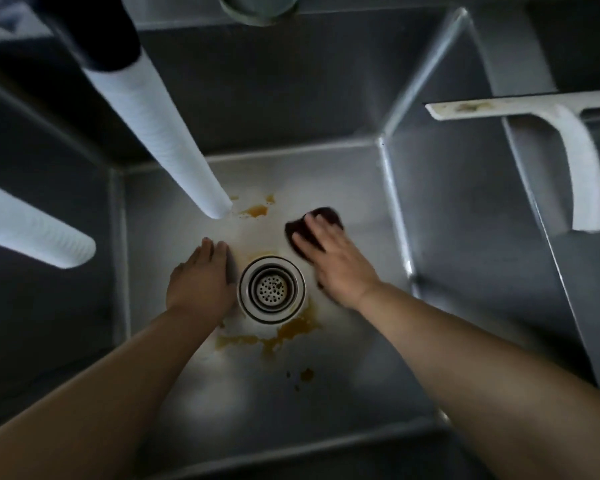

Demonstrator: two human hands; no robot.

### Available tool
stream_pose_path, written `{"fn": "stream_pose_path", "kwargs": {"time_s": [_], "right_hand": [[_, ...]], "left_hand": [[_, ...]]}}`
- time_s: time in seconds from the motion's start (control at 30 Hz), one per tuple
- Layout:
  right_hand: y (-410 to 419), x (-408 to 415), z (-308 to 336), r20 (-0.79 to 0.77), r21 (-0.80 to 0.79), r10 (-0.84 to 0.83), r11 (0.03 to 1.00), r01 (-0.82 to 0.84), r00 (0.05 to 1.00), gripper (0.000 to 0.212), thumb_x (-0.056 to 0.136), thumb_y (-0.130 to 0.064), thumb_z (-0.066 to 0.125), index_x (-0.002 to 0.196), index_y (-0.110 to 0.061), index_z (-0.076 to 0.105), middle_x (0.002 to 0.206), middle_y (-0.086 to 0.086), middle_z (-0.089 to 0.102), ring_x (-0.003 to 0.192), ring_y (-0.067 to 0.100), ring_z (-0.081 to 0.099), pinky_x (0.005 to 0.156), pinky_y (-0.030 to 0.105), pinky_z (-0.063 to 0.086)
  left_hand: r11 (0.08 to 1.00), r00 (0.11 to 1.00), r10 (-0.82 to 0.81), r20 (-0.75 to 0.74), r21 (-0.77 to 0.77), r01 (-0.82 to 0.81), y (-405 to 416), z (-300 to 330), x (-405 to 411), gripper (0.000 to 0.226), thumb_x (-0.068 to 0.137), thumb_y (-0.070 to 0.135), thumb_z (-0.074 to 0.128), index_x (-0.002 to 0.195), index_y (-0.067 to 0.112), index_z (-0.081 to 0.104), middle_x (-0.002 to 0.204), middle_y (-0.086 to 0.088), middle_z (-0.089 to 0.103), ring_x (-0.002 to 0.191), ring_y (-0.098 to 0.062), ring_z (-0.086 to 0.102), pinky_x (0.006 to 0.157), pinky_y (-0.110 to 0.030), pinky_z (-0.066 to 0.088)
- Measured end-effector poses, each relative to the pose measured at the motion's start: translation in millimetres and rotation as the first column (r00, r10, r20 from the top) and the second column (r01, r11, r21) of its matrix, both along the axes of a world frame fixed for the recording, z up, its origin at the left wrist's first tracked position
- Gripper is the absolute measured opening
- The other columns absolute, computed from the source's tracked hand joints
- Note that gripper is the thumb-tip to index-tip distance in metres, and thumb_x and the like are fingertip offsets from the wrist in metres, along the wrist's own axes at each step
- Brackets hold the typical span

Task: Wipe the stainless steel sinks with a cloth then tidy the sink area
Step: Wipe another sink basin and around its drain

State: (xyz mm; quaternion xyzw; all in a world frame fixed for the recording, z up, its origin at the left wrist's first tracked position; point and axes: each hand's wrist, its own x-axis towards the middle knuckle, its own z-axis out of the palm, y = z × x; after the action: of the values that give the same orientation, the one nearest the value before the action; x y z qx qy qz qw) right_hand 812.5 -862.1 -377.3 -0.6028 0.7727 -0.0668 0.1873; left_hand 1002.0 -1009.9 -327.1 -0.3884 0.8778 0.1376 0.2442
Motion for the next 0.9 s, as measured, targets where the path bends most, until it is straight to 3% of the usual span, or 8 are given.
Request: {"fn": "stream_pose_path", "kwargs": {"time_s": [0.1,0.23,0.43,0.57,0.7,0.8,0.9], "right_hand": [[-35.4,-7.2,-4.1,-0.109,-0.014,-0.38,0.925,0.381,0.919,0.063,0.095,-0.026,0.04,0.15,-0.029,0.01,0.158,0.011,-0.008,0.143,0.03,-0.013,0.115,0.04,-0.009],[-80.5,19.8,-11.3,-0.096,-0.006,-0.498,0.866,0.5,0.862,0.068,0.094,-0.032,0.036,0.15,-0.017,0.002,0.155,0.02,-0.011,0.142,0.036,-0.016,0.112,0.043,-0.014],[-98.3,64.5,-9.2,-0.02,0.005,-0.347,0.938,0.347,0.938,0.071,0.092,-0.017,0.035,0.15,-0.014,-0.005,0.154,0.018,-0.02,0.14,0.034,-0.024,0.11,0.042,-0.019],[-106.8,105.8,-5.6,0.0,0.011,-0.008,1.0,0.008,1.0,0.07,0.092,-0.02,0.039,0.151,-0.016,0.002,0.156,0.019,-0.011,0.142,0.037,-0.015,0.114,0.044,-0.011],[-116.1,106.2,-7.2,-0.012,-0.01,0.256,0.967,-0.256,0.967,0.059,0.095,-0.019,0.034,0.15,-0.024,0.014,0.158,0.01,-0.002,0.145,0.029,-0.005,0.117,0.038,-0.006],[-118.2,62.5,-10.0,-0.064,-0.043,0.245,0.968,-0.248,0.968,0.063,0.093,-0.013,0.04,0.15,-0.028,0.017,0.159,0.006,-0.001,0.145,0.024,-0.005,0.116,0.035,-0.006],[-106.6,8.3,-9.8,-0.044,-0.085,0.031,0.996,-0.035,0.999,0.07,0.089,-0.007,0.048,0.149,-0.028,0.02,0.159,0.008,0.0,0.146,0.025,-0.004,0.115,0.032,-0.006]], "left_hand": [[0.99,0.988,0.139,-0.067,-0.019,-0.14,-13.1,8.6,18.2,0.061,0.086,0.026,0.057,0.14,0.012,0.032,0.147,-0.012,0.033,0.133,-0.03,0.033,0.105,-0.044,0.036],[0.964,0.96,0.26,-0.104,-0.022,-0.264,-35.4,13.0,44.2,0.052,0.084,0.011,0.058,0.132,0.001,0.044,0.139,-0.024,0.042,0.127,-0.04,0.04,0.107,-0.045,0.034],[0.911,0.888,0.41,-0.206,0.036,-0.412,-43.2,12.5,56.8,0.053,0.083,-0.002,0.055,0.135,-0.004,0.043,0.14,-0.028,0.042,0.128,-0.042,0.041,0.109,-0.045,0.031],[0.899,0.866,0.438,-0.241,0.088,-0.43,-31.1,9.7,48.3,0.045,0.083,-0.003,0.055,0.127,0.0,0.049,0.127,-0.026,0.053,0.116,-0.042,0.051,0.1,-0.045,0.039],[0.896,0.862,0.441,-0.25,0.071,-0.438,-13.8,7.3,36.9,0.032,0.085,0.003,0.054,0.117,0.003,0.051,0.115,-0.02,0.059,0.106,-0.037,0.056,0.091,-0.043,0.044],[0.906,0.885,0.422,-0.195,0.051,-0.42,-6.9,3.5,24.4,0.042,0.084,0.016,0.063,0.122,0.005,0.05,0.121,-0.017,0.057,0.111,-0.035,0.055,0.09,-0.043,0.046],[0.929,0.928,0.369,-0.052,0.008,-0.369,-7.0,-2.1,10.4,0.072,0.077,0.038,0.071,0.133,0.004,0.04,0.138,-0.019,0.043,0.126,-0.033,0.044,0.095,-0.045,0.044]]}}
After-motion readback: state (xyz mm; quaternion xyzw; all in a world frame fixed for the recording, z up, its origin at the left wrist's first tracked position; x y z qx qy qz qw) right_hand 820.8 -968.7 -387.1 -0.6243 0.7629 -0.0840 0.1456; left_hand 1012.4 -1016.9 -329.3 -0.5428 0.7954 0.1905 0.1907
